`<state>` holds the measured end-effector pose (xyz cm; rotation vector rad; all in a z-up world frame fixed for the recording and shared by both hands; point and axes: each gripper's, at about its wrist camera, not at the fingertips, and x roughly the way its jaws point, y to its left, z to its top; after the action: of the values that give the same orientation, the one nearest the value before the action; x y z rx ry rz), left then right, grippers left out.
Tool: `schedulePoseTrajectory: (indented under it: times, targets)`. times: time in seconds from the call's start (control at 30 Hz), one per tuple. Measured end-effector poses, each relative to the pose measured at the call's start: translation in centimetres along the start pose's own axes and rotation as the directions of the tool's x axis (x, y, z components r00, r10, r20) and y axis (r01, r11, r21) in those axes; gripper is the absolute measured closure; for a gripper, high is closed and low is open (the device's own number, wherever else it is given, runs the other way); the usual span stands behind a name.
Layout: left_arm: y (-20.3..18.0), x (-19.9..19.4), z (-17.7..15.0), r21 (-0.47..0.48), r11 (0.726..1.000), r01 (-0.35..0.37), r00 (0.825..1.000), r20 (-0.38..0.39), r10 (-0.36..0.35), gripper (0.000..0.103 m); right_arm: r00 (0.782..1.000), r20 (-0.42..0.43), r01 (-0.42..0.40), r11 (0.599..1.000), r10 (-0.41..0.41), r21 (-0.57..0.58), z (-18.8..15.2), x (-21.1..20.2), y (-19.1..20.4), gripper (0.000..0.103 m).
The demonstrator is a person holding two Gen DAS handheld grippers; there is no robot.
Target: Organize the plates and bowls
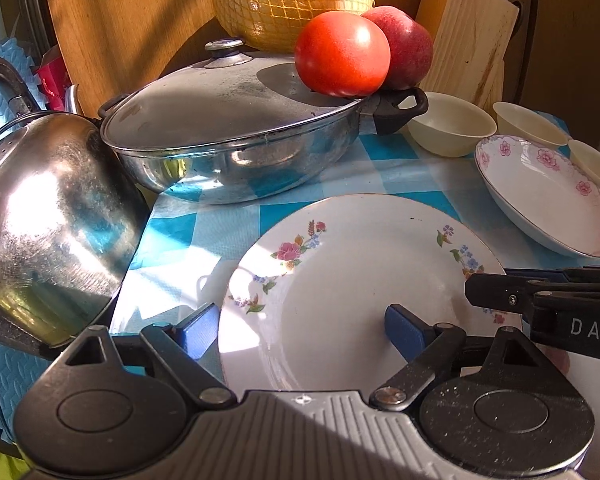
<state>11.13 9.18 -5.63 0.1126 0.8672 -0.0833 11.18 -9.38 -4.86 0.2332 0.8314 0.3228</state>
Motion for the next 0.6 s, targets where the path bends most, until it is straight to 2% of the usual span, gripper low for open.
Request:
schedulePoseTrajectory:
  times: [0.1,0.13,0.17,0.27,0.33,0.47,0.53,0.6]
  targets:
    - [-0.4,-0.3,-0.5,0.053,0.999,0.001,1.000,0.027,-0.003,0.023,1.000,-0.029,0.010,1.000,-0.010,0.006,-0.4,0.8,-0.2,0.070]
    - [-0.6,-0.3,-0.7,0.072,0.997,0.028,0.999,0.020,-0.030,0.024,0.999,-0.039,0.007,1.000,-0.006,0.012,-0.5,1.0,-0.3,0.070]
    - [-0.8,-0.4,-1.0,0.084,0.996,0.023,0.999,0.030,-0.026,0.022,0.999,-0.051,0.009,1.000,-0.008,0.020,-0.6,1.2,-0.4,0.071]
    - [-0.5,-0.9,-1.7,0.079,0.997,0.005,0.999,0.048,-0.009,0.021,0.998,-0.063,-0.009,0.999,0.011,0.034,-0.9,1.4,-0.8,0.074]
    - [0.5,-0.9,-1.8,0.042,0.999,-0.017,0.999,0.044,0.015,0.020,0.998,-0.063,-0.020,0.999,0.023,0.040,-1.1,1.2,-1.0,0.074]
    - [3.7,-0.1,-1.7,-0.129,0.990,0.059,0.998,-0.021,-0.062,0.021,0.998,-0.057,-0.029,0.999,0.031,0.034,-1.4,0.8,-1.3,0.072]
    - [3.5,0.0,-1.7,-0.124,0.991,0.051,0.998,-0.022,-0.054,0.020,0.998,-0.058,-0.035,0.999,0.037,0.042,-1.4,0.7,-1.4,0.072]
    - [3.0,0.0,-1.7,-0.112,0.990,0.080,0.996,-0.026,-0.083,0.020,0.998,-0.057,-0.037,0.999,0.039,0.039,-1.4,0.6,-1.3,0.069]
